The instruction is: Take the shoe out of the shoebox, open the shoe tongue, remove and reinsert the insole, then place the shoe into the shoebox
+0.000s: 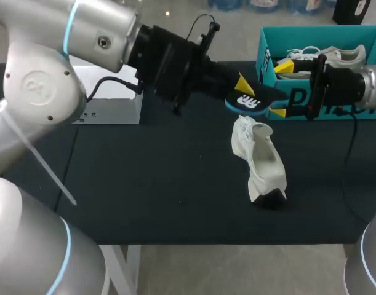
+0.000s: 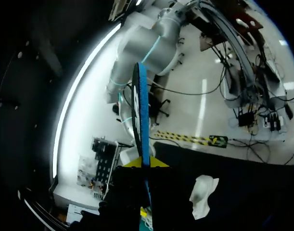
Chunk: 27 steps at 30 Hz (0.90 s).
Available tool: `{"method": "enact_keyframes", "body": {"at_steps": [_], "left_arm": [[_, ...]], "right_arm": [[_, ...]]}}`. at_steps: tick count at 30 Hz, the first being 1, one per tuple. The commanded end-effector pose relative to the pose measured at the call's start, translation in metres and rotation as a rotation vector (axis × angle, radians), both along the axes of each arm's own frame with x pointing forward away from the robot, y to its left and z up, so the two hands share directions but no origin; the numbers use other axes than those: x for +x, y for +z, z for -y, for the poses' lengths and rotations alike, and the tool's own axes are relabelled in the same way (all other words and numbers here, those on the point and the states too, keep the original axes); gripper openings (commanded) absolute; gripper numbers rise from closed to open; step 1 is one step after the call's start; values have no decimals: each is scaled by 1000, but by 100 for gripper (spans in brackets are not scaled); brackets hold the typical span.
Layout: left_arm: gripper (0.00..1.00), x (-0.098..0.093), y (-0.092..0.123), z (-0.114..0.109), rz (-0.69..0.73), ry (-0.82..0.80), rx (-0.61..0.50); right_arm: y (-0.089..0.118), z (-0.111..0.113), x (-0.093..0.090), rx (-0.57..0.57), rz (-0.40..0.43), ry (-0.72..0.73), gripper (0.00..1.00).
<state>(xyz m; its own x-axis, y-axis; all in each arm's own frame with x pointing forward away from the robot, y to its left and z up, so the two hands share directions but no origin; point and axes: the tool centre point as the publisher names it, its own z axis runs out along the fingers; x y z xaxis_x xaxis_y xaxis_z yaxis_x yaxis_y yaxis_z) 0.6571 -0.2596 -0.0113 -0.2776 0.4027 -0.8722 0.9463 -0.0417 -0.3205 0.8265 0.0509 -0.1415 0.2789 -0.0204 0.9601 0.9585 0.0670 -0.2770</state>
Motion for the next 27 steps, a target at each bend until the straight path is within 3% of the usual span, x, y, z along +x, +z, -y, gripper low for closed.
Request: {"method": "enact_keyframes", "body": {"at_steps": [1, 13, 27], "left_arm": [[0, 2, -23, -3, 13, 37, -88], [0, 19, -50, -7, 69, 127, -23], [0, 51, -78, 26, 108, 153, 27]], "right_arm": [[0, -1, 1, -2, -1, 2, 100], [0, -1, 1, -2, -1, 2, 100], [0, -1, 1, -2, -1, 2, 100]]}}
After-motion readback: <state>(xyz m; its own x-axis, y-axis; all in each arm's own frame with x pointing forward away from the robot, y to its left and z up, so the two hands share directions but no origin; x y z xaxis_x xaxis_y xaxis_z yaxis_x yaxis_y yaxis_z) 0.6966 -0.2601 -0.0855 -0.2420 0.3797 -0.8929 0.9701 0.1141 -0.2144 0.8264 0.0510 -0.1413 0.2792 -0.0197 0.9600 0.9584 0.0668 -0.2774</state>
